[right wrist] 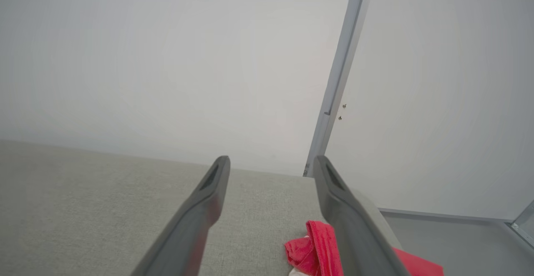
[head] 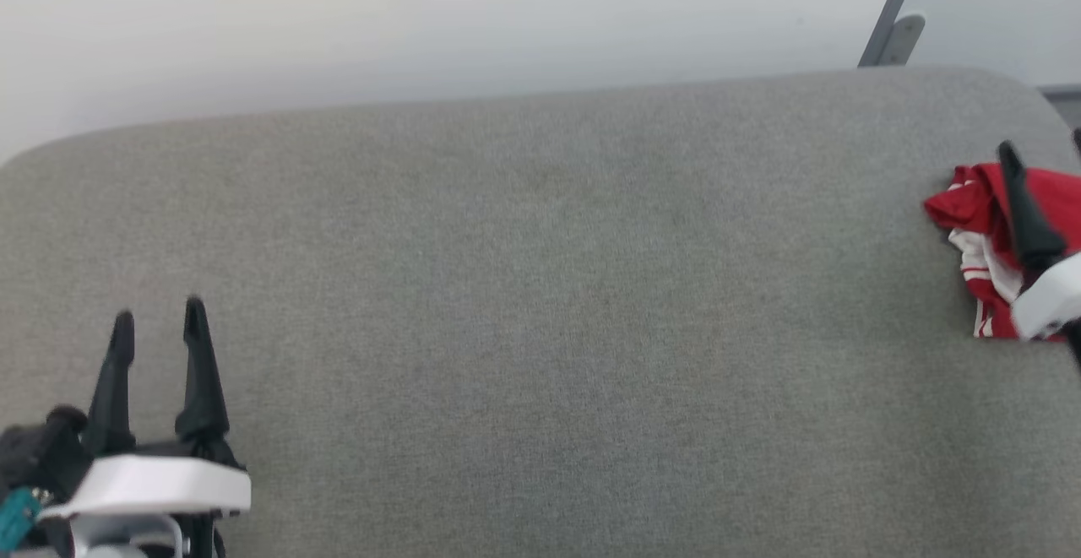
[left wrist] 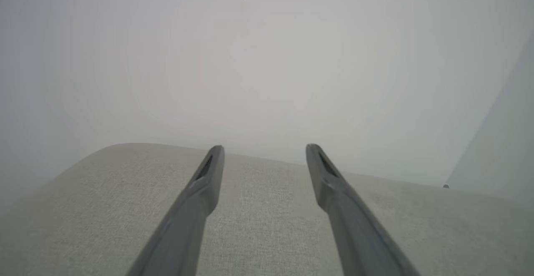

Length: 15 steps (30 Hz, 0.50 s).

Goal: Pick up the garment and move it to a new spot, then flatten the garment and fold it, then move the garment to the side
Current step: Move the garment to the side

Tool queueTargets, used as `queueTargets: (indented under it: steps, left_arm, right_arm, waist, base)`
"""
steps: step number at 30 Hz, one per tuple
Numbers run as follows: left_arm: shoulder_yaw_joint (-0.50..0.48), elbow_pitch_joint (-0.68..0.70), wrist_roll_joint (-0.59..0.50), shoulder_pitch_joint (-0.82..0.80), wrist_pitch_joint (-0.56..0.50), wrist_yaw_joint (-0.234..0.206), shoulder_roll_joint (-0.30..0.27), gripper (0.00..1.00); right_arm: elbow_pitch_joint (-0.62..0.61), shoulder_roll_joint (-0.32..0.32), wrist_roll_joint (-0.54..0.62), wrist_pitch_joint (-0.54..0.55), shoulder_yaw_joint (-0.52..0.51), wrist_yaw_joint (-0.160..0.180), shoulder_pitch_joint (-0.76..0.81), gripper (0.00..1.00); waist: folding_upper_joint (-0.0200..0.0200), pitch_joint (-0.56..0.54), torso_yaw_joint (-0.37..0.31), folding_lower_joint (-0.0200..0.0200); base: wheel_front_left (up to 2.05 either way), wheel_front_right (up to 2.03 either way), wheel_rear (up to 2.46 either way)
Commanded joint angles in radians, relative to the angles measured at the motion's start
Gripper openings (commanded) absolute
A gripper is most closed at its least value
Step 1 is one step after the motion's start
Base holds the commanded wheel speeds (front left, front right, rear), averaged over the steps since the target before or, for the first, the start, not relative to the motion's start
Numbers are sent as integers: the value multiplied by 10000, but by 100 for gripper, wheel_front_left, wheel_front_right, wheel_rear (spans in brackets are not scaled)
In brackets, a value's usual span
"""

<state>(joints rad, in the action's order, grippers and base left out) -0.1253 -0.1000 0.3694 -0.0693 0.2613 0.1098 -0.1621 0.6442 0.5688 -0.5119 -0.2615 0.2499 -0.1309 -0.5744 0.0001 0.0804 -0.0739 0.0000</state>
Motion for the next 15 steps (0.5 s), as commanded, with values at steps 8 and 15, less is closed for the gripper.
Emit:
queueTargets:
  steps: [8, 15]
  left_arm:
    - [-402, -168, -259, 950, 48, 31, 224, 100]
    - [-865, 84, -490, 1484, 48, 95, 433, 100]
  right_arm:
    - [-2266, -1001, 959, -38, -1105, 4, 2327, 100]
    - [-3506, -1462, 1289, -39, -1539, 4, 3741, 100]
  waist:
    - [-1, -724, 75, 0]
    - [-1, -964, 130, 0]
  base:
    - [0, 0, 0]
    - [0, 0, 0]
